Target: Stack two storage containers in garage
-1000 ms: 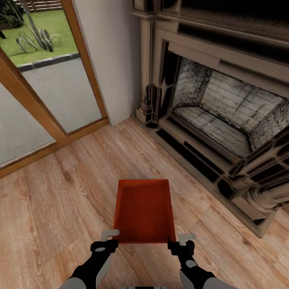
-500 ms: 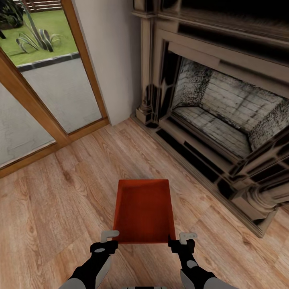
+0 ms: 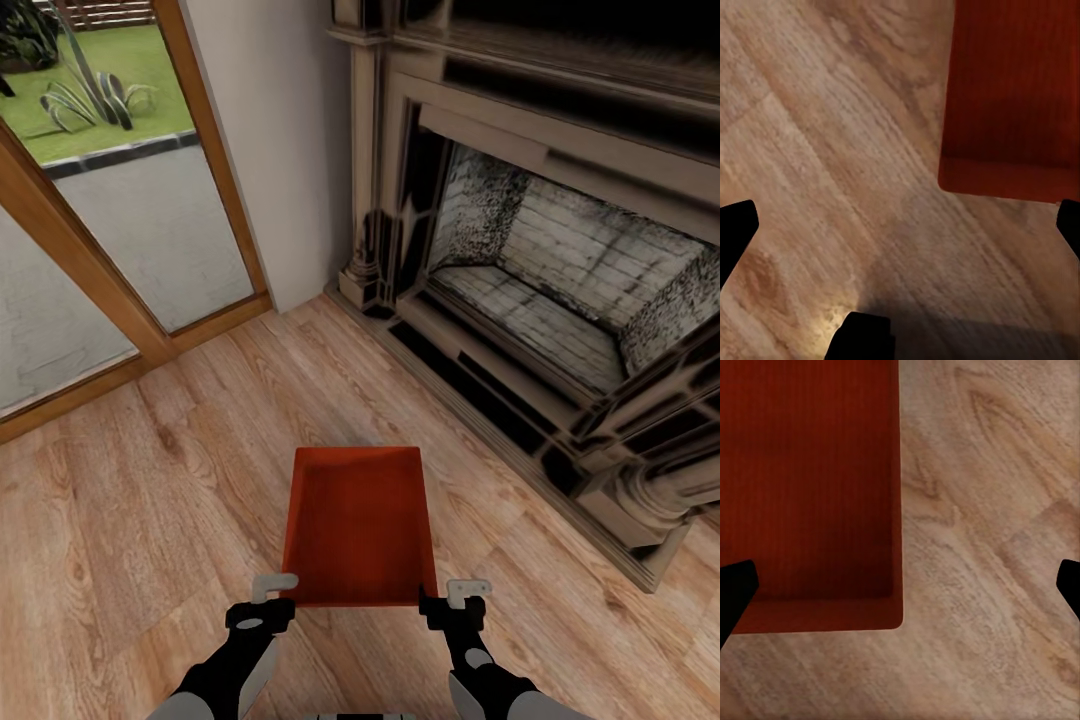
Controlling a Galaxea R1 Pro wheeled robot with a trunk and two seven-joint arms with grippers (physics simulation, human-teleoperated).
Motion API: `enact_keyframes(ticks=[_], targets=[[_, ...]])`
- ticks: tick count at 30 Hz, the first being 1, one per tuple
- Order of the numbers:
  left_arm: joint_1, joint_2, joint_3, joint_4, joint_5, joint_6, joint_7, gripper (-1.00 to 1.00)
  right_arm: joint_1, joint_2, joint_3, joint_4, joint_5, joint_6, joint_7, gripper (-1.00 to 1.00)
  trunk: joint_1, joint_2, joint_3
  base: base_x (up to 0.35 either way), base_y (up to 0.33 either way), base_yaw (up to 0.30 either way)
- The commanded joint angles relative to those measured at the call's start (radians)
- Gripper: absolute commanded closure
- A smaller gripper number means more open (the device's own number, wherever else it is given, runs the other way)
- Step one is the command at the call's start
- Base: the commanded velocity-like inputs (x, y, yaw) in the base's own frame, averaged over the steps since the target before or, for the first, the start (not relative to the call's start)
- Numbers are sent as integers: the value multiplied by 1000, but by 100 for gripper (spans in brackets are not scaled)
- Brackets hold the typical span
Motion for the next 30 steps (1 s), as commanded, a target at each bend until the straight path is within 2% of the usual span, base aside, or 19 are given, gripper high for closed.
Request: enact_keyframes(ticks=[1,4,7,19,30], targets=[[0,0,-6,-4,3,3,5,-100,-1,0,8,1,0,-1,-8,-100,0,0,-1,0,0,0],[0,-2,-7,-117,-3,11,1,-100,-1,0,8,1,1,-1,-8,-100,0,0,-1,0,0,0],[0,-3,-8,-152,-4,15,-7,-100,-1,0,8,1,1,-1,-8,-100,0,0,-1,0,0,0],[0,4,-8,-141,-2,8,-97,-100,-1,0,8,1,1,-1,-8,-100,0,0,-1,0,0,0],[0,4,-7,-140,-5,4,-93,-100,-1,-6,12,2,0,8,-4,-100,0,0,-1,0,0,0]])
